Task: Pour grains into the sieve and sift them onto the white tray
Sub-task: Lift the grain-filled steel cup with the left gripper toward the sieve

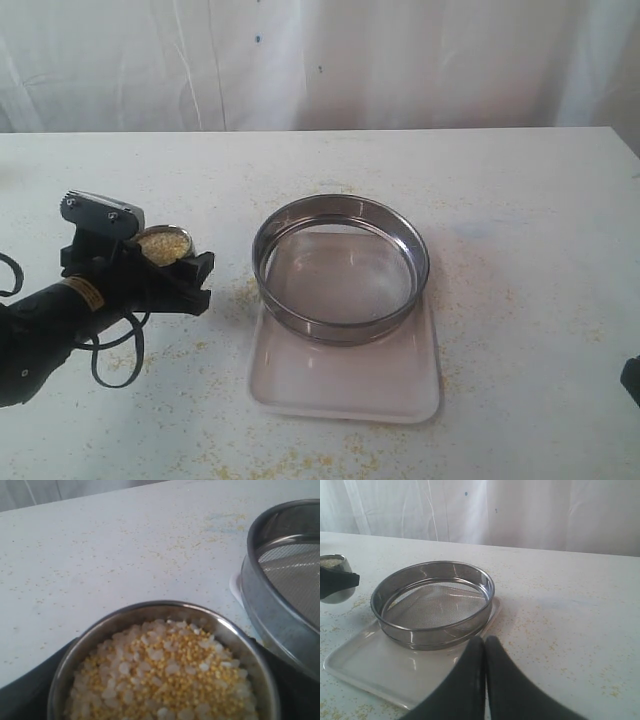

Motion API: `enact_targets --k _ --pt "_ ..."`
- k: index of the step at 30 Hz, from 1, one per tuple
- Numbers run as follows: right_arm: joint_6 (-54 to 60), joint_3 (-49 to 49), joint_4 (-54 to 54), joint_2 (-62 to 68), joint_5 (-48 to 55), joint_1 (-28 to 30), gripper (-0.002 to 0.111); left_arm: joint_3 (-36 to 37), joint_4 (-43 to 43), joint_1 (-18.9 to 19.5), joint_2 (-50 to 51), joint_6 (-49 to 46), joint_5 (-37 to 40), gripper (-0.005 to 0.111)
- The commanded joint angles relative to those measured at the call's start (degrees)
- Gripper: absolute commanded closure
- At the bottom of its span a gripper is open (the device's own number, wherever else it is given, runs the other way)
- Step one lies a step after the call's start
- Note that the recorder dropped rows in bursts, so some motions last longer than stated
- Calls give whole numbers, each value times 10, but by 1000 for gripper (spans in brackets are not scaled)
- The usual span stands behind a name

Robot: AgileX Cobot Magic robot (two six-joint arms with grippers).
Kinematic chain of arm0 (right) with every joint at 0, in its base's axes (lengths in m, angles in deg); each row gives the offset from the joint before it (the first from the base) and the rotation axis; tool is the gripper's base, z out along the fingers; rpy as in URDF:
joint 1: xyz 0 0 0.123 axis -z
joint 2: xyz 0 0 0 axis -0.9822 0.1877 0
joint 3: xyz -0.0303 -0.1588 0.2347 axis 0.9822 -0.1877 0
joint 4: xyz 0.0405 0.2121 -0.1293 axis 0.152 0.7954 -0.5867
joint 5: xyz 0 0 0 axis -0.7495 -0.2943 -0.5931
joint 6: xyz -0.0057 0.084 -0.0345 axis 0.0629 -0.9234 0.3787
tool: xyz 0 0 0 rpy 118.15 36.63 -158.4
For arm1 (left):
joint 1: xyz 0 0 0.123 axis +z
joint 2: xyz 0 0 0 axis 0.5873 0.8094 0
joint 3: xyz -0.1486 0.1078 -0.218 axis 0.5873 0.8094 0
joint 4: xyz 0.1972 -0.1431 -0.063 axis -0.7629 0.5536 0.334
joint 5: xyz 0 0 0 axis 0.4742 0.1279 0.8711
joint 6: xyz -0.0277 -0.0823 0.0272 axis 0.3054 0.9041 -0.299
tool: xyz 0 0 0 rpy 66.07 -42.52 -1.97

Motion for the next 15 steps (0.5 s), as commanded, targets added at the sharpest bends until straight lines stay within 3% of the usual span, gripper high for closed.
enact_targets --k 1,6,15 --pt "-3 -4 0 -4 -3 2 108 -1 -7 -3 -25 2 -11 107" --pt "-3 -4 0 -4 -3 2 108 -30 -48 -4 -67 0 69 107" --pt "-3 -4 0 -4 -3 2 108 -151 -65 -65 -111 -41 257 107"
